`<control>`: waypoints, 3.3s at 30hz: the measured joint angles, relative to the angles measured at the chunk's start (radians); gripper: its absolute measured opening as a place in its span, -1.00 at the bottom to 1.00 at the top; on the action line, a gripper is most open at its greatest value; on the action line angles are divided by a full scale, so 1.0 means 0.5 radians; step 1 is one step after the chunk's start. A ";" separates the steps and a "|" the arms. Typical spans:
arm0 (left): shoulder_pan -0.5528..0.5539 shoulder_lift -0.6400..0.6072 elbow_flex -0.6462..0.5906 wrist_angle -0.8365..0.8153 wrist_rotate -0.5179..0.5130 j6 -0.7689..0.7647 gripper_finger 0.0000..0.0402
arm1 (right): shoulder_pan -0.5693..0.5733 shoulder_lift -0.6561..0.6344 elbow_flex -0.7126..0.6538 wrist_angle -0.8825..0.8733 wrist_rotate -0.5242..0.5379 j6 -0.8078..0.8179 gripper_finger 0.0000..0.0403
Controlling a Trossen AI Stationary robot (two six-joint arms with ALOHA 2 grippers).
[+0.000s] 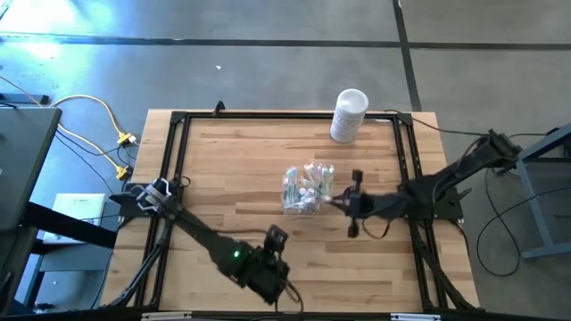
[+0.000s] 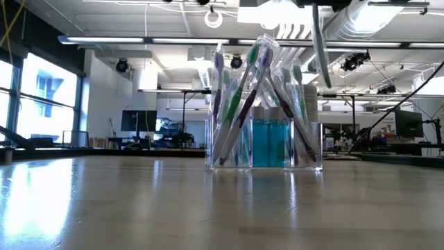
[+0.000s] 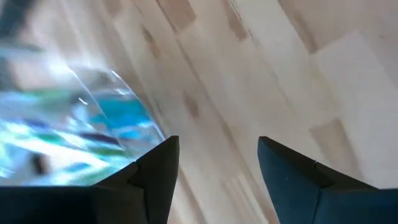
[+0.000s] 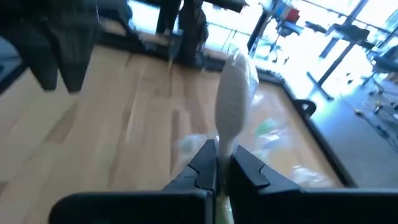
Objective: Pick & Place toothbrushing station
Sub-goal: Put the green toothbrush into the transparent organizer, then return to Home Position
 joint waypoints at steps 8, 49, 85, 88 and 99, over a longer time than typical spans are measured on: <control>0.075 -0.045 -0.004 -0.172 0.335 -0.081 0.04 | -0.404 -0.317 -0.504 0.720 -0.375 -0.190 -0.96; 0.179 -1.052 -1.095 0.195 0.420 -0.152 0.04 | -0.624 0.135 -1.058 1.704 -0.359 -0.031 -0.22; 0.179 -3.941 -3.538 1.577 0.325 -0.527 0.04 | -0.316 -1.392 -0.904 -0.114 -1.601 0.361 -0.19; 0.179 -4.031 -3.681 1.719 0.371 -0.455 0.04 | -0.317 -1.384 -1.004 -0.113 -1.488 0.361 -0.32; 0.179 -4.018 -3.698 1.789 0.437 -0.377 0.04 | -0.317 -1.386 -1.351 0.106 -1.052 0.308 -0.98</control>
